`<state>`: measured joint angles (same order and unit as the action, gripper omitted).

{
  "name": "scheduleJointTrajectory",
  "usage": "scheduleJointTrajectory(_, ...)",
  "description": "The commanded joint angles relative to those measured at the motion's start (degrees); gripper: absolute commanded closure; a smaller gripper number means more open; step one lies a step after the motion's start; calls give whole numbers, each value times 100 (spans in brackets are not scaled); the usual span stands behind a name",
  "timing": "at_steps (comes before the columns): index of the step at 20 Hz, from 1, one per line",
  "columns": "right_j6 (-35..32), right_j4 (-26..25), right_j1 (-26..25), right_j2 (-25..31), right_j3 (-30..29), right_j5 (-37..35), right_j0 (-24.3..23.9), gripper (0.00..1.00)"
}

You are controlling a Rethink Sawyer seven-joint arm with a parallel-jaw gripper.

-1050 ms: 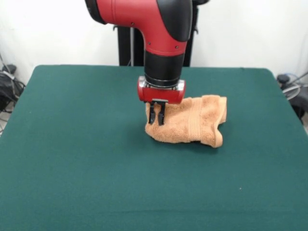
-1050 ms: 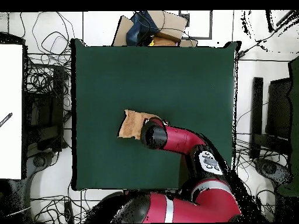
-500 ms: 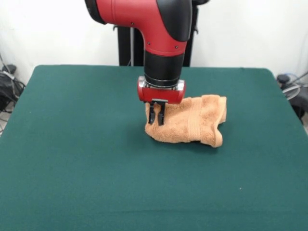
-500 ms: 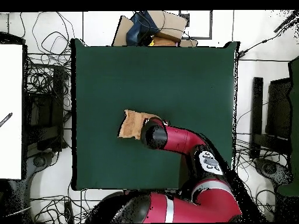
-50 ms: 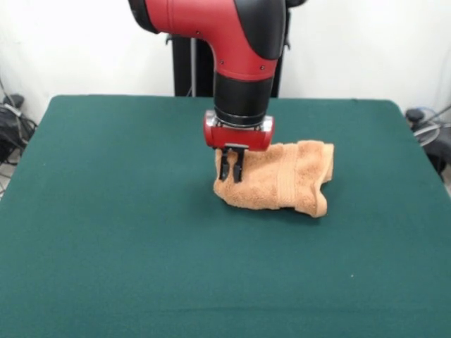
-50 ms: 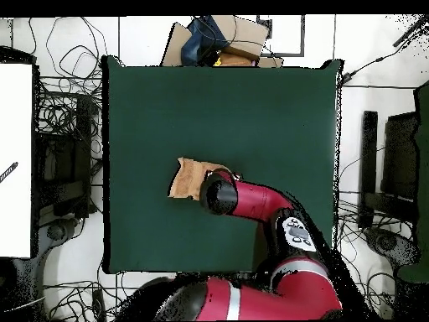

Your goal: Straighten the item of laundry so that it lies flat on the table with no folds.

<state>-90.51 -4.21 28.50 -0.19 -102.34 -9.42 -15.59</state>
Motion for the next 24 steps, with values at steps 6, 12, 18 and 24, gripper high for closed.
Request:
scheduleJointTrajectory(6, -1734, 469, 225, -142, -563, 535, 577, 100)
scheduleJointTrajectory(12, -1874, 623, 463, -64, -977, 838, 562, 100)
scheduleJointTrajectory(18, -1843, 707, 667, 92, -1344, 1048, 433, 100)
scheduleJointTrajectory(24, -1745, 750, 863, 377, -1611, 1048, 130, 100)
